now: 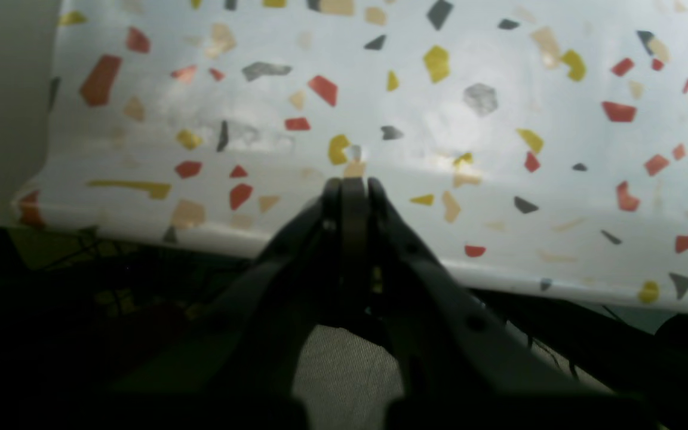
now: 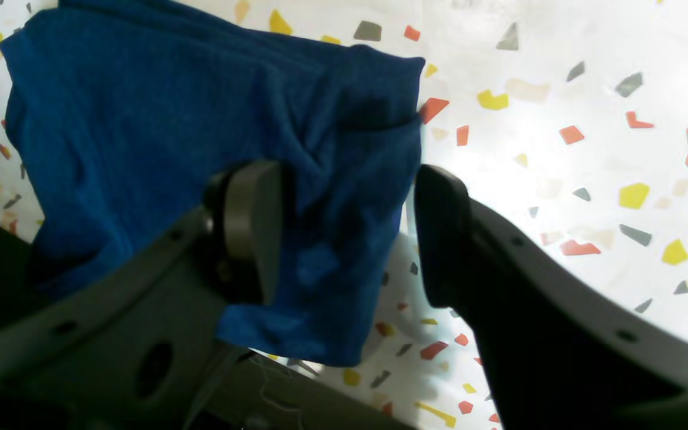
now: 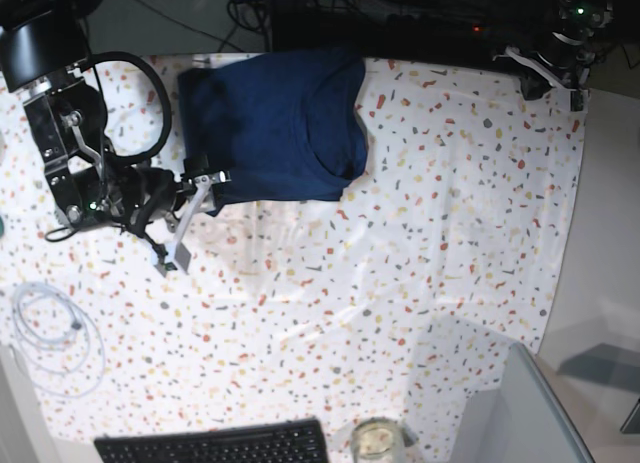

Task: Layout the t-shirt on the table in an organized manner, then fold the t-shirt properly
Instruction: 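Press the shirt's side edge straight with the right gripper, then push the shirt's side edge inward with the right gripper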

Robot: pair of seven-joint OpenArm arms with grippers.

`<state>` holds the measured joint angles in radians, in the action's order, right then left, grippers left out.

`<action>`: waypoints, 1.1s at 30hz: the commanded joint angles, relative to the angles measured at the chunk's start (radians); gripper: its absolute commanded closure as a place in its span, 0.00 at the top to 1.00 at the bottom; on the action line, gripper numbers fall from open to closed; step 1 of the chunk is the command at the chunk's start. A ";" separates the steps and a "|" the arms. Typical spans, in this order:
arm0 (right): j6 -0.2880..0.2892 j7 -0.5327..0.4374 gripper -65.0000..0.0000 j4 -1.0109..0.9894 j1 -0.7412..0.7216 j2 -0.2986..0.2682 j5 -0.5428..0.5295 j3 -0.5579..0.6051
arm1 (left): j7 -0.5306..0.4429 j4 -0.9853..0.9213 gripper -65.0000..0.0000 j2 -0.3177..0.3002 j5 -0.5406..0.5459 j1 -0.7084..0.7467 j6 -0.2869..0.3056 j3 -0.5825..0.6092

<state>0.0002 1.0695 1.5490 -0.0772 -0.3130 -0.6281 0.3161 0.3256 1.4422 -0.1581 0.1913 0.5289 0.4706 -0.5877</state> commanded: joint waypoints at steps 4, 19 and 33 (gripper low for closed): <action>0.001 -0.012 0.49 0.014 -0.019 -0.005 -0.009 -0.005 | -0.016 0.013 0.00 -0.013 0.012 0.004 -0.002 -0.005; 0.002 -0.005 0.49 0.014 -0.019 0.051 -0.009 -0.004 | -0.016 0.013 0.00 -0.013 0.012 0.007 -0.002 -0.005; 0.002 -0.012 0.12 -0.054 -0.026 0.047 -0.006 -0.004 | -0.016 0.013 0.00 -0.014 0.012 0.004 -0.002 -0.005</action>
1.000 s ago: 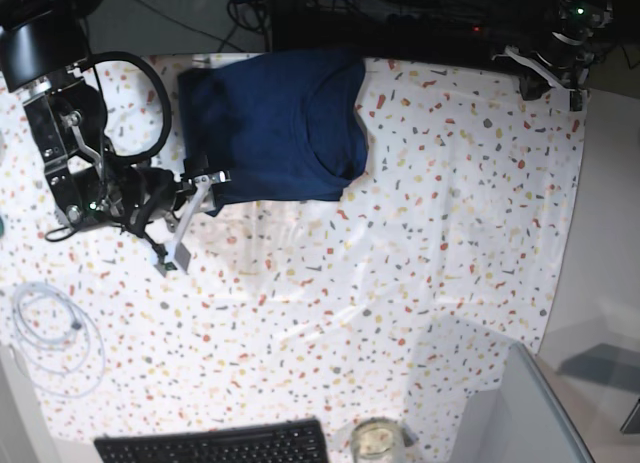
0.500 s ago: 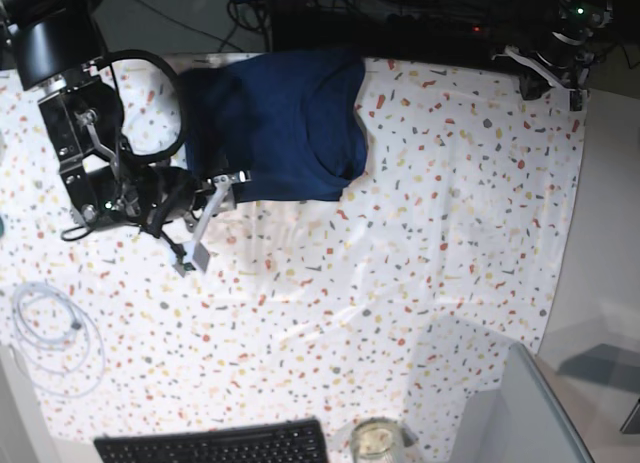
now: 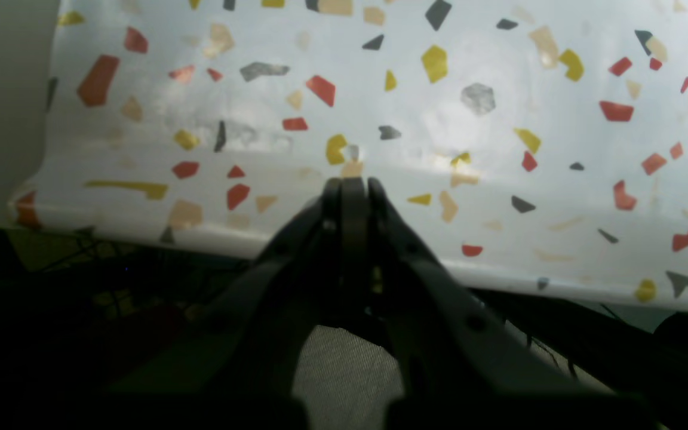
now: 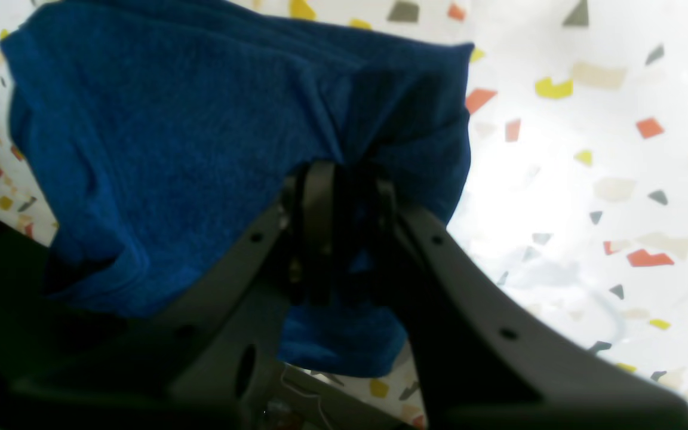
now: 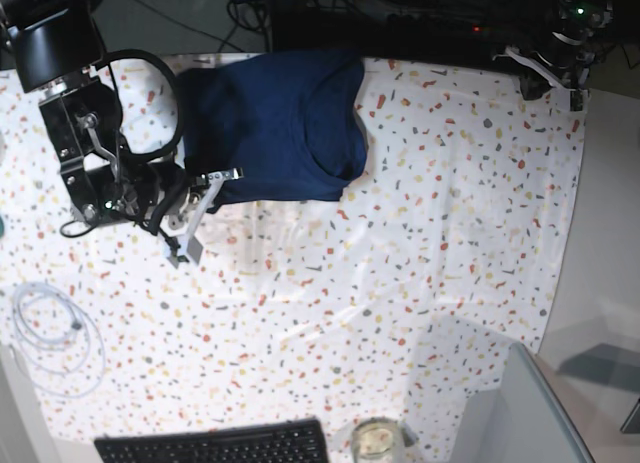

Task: Layout the t-shirt on the table in an organized manner, then fold the t-shirt properly
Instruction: 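Push the shirt's side edge inward with the right gripper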

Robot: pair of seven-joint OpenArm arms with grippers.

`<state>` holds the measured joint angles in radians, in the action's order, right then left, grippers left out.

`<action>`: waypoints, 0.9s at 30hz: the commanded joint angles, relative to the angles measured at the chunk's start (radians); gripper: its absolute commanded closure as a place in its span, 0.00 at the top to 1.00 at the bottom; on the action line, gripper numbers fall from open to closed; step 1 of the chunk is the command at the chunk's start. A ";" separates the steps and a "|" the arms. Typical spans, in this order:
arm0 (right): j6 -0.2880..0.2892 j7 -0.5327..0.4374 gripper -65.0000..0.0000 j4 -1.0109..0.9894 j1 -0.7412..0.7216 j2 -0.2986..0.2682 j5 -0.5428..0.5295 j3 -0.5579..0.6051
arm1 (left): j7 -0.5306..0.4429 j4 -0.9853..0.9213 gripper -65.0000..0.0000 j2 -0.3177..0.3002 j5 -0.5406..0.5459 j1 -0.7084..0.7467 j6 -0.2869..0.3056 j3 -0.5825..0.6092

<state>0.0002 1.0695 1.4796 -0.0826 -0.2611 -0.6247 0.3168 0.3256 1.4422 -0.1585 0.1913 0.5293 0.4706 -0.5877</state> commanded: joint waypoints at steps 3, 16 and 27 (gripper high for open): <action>0.002 -0.012 0.12 0.020 -0.021 -0.005 -0.010 -0.008 | -0.016 0.013 0.00 -0.014 0.012 0.005 -0.002 -0.005; 0.002 -0.012 0.00 0.031 -0.056 -0.005 -0.008 -0.005 | -0.016 0.013 0.00 -0.014 0.012 0.007 -0.002 -0.005; 0.002 -0.013 0.00 -0.044 -0.107 -0.007 -0.008 -0.009 | -0.016 0.013 0.00 -0.014 0.012 0.008 -0.002 -0.005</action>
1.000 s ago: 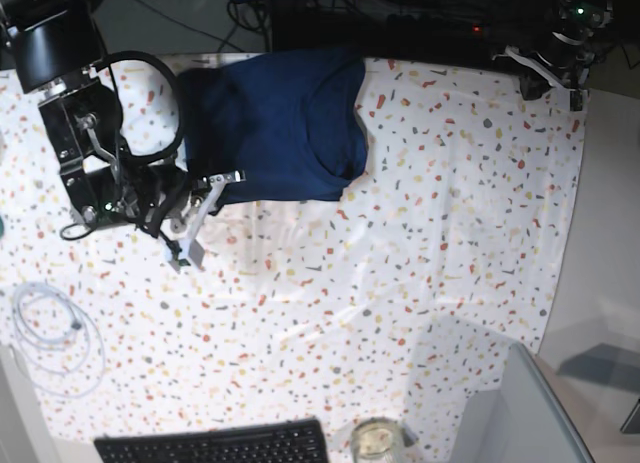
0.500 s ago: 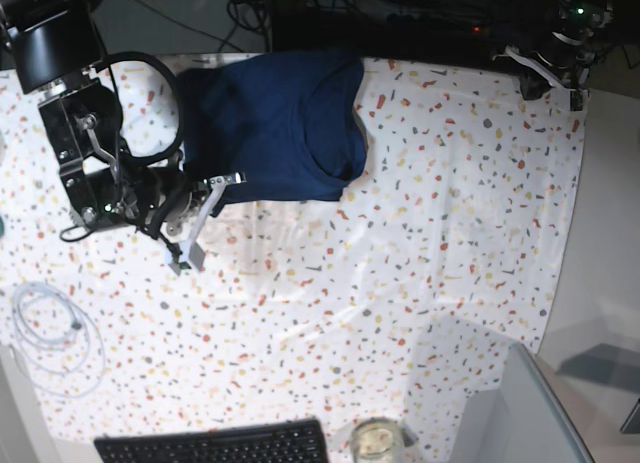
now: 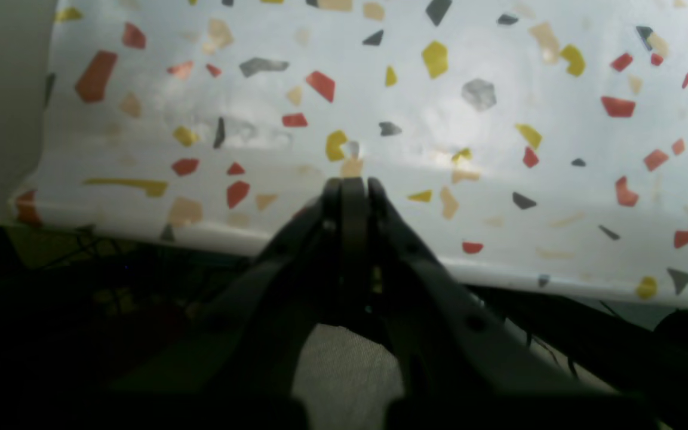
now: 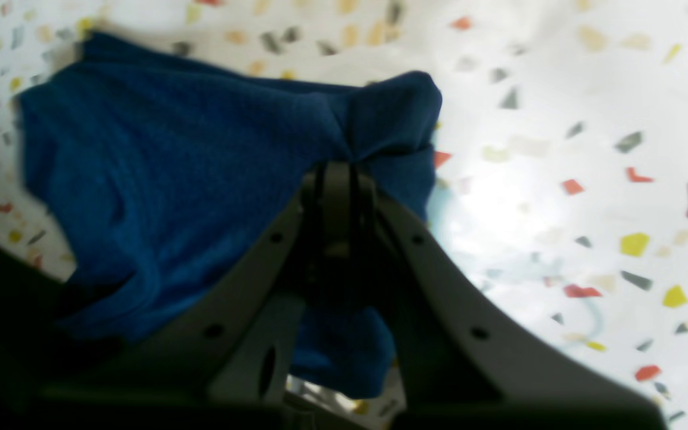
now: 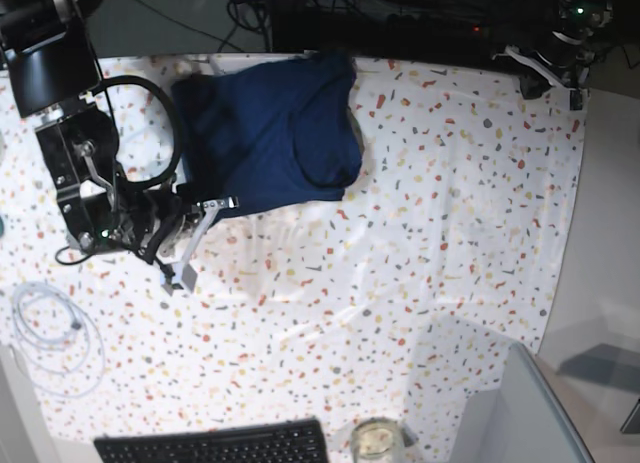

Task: Layout the t-shirt on the table in an organized manner, then fold the t-shirt properly
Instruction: 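Push the shirt's side edge inward with the right gripper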

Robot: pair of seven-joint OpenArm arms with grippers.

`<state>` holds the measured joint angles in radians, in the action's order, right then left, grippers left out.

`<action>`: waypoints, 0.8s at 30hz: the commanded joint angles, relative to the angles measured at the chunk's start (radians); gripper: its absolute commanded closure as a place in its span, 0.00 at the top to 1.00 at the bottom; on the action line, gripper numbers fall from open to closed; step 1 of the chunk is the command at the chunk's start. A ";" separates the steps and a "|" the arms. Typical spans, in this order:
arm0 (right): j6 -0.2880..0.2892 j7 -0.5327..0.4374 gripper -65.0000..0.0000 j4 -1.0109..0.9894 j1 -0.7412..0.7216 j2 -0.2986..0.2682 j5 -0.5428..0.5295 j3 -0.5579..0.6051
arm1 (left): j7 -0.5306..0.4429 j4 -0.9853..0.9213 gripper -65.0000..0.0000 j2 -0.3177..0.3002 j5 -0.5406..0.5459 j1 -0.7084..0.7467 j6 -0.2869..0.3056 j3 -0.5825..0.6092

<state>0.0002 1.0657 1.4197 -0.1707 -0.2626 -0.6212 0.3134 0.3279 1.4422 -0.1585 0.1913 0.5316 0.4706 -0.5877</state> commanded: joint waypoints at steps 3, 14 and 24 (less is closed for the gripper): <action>0.002 -0.022 0.00 -0.003 -0.019 -0.005 -0.012 -0.007 | -0.019 0.013 0.00 -0.014 0.012 0.006 -0.002 -0.005; -0.004 -0.043 0.24 -0.041 -0.011 -0.005 -0.012 -0.009 | -0.019 0.013 0.00 -0.014 0.012 0.006 -0.002 -0.005; -0.006 -0.043 0.29 0.194 0.082 -0.031 -0.012 -0.104 | -0.019 0.013 0.00 -0.014 0.012 0.006 -0.002 -0.007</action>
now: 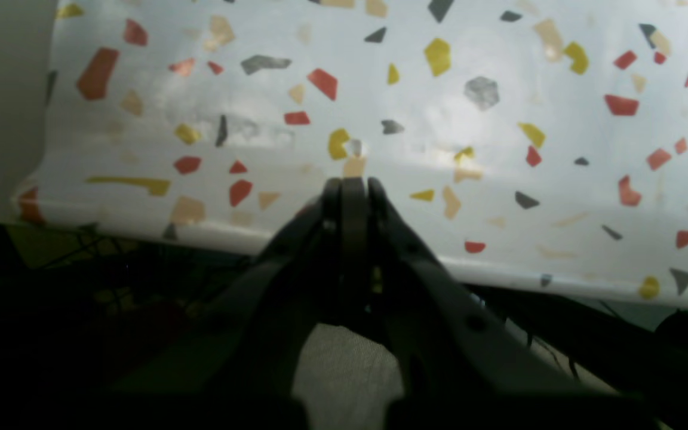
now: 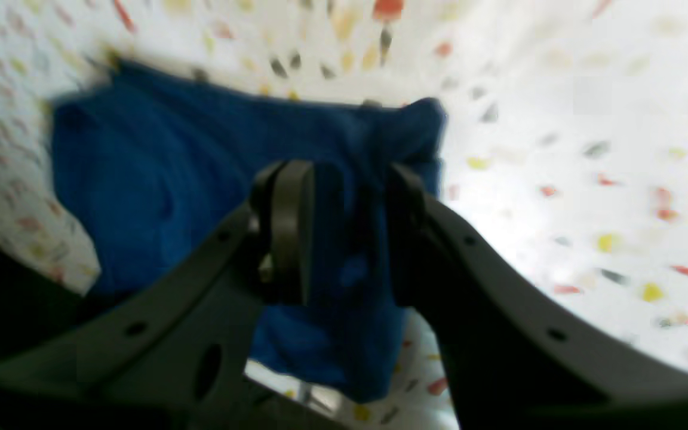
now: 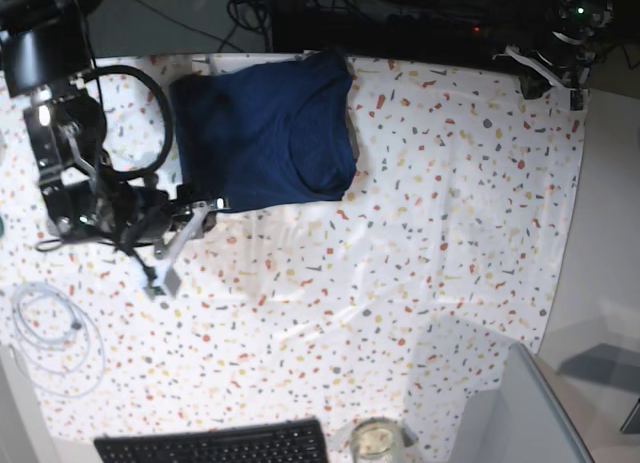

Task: Layout the t-shirt on the table in an organized manner, then fold the t-shirt properly
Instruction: 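Push the shirt's side edge inward with the right gripper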

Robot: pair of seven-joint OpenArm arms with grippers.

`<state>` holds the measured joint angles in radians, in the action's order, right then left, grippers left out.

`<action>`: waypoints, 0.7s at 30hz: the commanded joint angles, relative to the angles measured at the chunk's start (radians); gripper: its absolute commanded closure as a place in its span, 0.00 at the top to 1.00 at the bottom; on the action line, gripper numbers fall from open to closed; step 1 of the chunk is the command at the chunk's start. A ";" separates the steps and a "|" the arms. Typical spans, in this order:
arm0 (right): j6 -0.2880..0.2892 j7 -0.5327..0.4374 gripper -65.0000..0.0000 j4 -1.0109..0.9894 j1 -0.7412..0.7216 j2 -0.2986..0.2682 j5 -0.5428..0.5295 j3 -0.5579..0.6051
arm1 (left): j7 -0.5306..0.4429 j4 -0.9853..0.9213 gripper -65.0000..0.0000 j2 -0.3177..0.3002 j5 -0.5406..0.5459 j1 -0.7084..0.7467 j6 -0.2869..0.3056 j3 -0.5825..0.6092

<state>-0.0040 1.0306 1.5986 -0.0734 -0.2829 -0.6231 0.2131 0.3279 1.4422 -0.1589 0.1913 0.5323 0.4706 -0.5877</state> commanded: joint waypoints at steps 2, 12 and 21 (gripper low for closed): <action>-0.001 -0.008 0.29 0.101 0.037 -0.011 -0.010 -0.051 | -0.019 0.013 0.00 -0.014 0.012 0.005 -0.002 -0.007; 0.003 -0.011 0.04 0.061 0.073 -0.009 -0.010 0.050 | -0.019 0.021 0.00 -0.011 0.018 -0.001 -0.002 -0.004; 0.006 -0.171 0.01 -0.157 0.037 -0.016 -0.010 0.064 | -0.019 0.021 0.00 -0.011 0.020 0.005 -0.002 -0.004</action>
<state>0.0006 0.8711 1.4277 -0.0120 -0.2909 -0.6285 0.2817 0.3283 1.4445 -0.1558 0.2020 0.5308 0.4706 -0.5873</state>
